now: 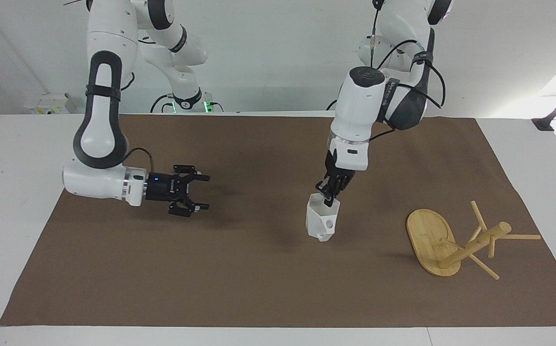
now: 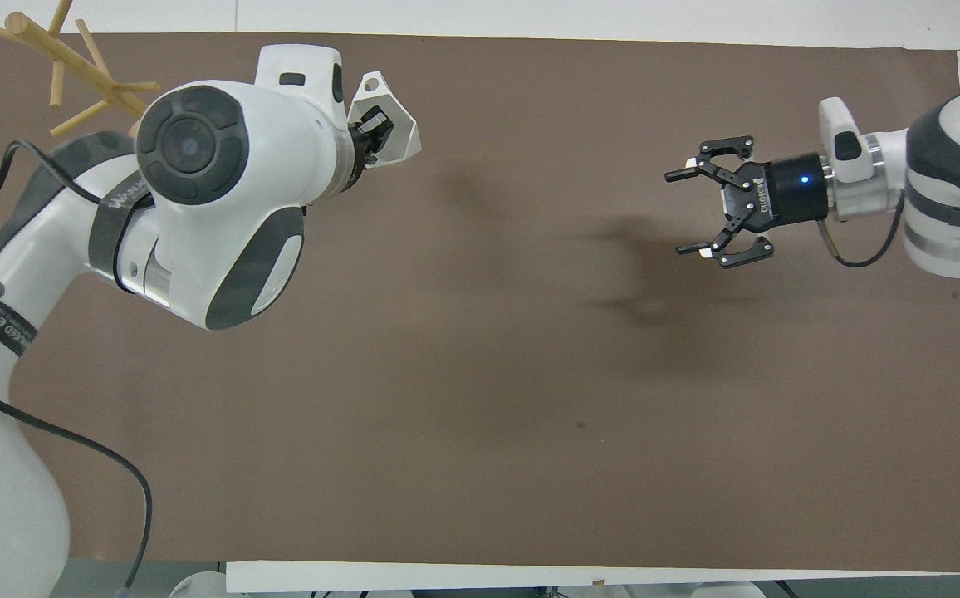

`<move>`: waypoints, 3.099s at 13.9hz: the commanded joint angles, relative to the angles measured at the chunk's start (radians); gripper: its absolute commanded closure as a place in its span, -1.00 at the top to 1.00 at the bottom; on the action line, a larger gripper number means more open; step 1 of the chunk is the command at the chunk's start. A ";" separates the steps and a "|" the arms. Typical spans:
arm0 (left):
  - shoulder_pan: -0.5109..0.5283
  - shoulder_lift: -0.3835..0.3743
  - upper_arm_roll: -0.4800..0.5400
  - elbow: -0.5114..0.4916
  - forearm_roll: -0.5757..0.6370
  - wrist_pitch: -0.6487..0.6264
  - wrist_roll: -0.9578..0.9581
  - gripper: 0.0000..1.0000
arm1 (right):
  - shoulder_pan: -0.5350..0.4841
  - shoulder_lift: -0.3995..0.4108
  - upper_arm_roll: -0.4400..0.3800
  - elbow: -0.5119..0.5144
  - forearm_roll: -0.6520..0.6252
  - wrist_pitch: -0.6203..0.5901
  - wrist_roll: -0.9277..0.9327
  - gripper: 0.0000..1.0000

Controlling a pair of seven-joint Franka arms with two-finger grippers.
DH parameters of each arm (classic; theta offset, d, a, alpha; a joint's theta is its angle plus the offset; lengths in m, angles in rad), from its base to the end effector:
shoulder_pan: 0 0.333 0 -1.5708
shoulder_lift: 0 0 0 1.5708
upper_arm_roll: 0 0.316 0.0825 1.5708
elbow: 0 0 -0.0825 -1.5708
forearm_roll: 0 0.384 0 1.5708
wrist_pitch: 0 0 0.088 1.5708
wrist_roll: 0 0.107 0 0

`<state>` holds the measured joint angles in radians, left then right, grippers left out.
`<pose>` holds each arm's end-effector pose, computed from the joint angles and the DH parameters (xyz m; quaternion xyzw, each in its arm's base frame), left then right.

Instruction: Hang cup on rack

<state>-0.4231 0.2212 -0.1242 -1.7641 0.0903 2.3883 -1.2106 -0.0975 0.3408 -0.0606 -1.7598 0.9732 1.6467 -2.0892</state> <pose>0.5647 -0.3362 0.4812 0.9328 0.2981 0.1466 0.1396 0.6163 -0.0114 0.3820 -0.6077 -0.6326 -0.3087 0.3676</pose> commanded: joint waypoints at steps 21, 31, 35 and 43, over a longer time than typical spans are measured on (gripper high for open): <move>0.366 -0.053 -0.015 -0.601 0.209 1.106 -0.014 -1.00 | 0.035 -0.227 -0.019 0.438 -0.961 -0.375 1.800 1.00; 0.437 -0.025 -0.018 -0.581 0.221 1.106 -0.014 -1.00 | 0.108 -0.379 -0.085 0.201 -1.002 -0.361 1.969 1.00; 0.466 -0.008 -0.018 -0.563 0.253 1.106 -0.015 -1.00 | 0.108 -0.379 -0.084 0.201 -1.005 -0.332 1.988 1.00; 0.517 0.013 -0.015 -0.568 0.263 1.101 -0.023 -1.00 | 0.101 -0.376 -0.085 0.203 -1.004 -0.340 1.985 1.00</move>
<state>0.0629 0.2213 -0.1299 -2.3442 0.3183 3.4752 -1.2138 0.0025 -0.0150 -0.1441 -1.5297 -0.0129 1.2958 -0.1172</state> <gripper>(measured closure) 0.956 0.000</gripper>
